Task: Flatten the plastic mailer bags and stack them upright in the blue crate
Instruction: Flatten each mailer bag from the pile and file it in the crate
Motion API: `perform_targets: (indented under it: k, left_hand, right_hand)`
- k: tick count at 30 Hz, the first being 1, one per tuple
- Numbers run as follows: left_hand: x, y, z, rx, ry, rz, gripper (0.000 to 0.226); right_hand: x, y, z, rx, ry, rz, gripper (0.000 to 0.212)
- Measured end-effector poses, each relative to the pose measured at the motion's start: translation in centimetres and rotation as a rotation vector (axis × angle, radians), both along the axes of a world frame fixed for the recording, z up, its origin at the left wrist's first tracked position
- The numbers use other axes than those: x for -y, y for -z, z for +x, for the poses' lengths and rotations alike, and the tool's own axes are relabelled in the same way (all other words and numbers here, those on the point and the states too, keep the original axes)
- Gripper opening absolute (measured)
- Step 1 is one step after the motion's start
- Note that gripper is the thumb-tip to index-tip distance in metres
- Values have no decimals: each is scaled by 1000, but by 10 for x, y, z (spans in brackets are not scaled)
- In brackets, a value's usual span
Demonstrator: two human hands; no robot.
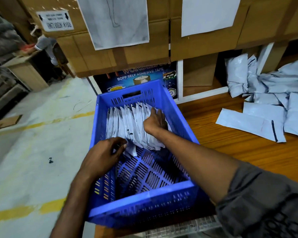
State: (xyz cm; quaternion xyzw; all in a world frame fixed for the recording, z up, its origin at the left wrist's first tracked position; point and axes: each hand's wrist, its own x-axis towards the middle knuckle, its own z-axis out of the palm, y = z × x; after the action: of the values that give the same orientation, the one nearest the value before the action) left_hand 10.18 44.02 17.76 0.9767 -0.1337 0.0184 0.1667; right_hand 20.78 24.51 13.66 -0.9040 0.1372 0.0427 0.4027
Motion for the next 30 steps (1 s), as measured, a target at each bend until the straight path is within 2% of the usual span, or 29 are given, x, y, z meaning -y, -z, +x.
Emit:
perform_targets:
  k: [7,9,12,14,18,21,25,27,30]
  left_hand:
    - [5,-9,-19,83,-87,-7,24]
    - [12,-12,-29,97,-100,-21,22]
    - [45,-10,-45,149,-119,-139,18]
    - [81,-6,-58,201,-104,-226,21]
    - [176,0,-82,306,-69,-357,17]
    - [241,1,-93,331,-80,-477,23]
    - [329,16,-101,404,-21,-519,19]
    - [364,38,-97,376,-37,-538,18]
    - [397,91,-79,220,-60,-502,18]
  right_hand:
    - [43,-53,-61,283,-313,-208,31]
    - [67,-54,-83,406,-373,-182,26]
    - [109,-43,-110,634,-417,-236,22]
    - [136,-28,-123,682,-405,-218,25]
    - [201,1,-141,661,-394,-125,32]
    - [255,17,-148,569,-423,-78,35]
    - [339,36,-142,479,-403,-92,34]
    - [377,49,-134,421,-376,-116,36]
    - [425,71,-107,364,-303,-247,44]
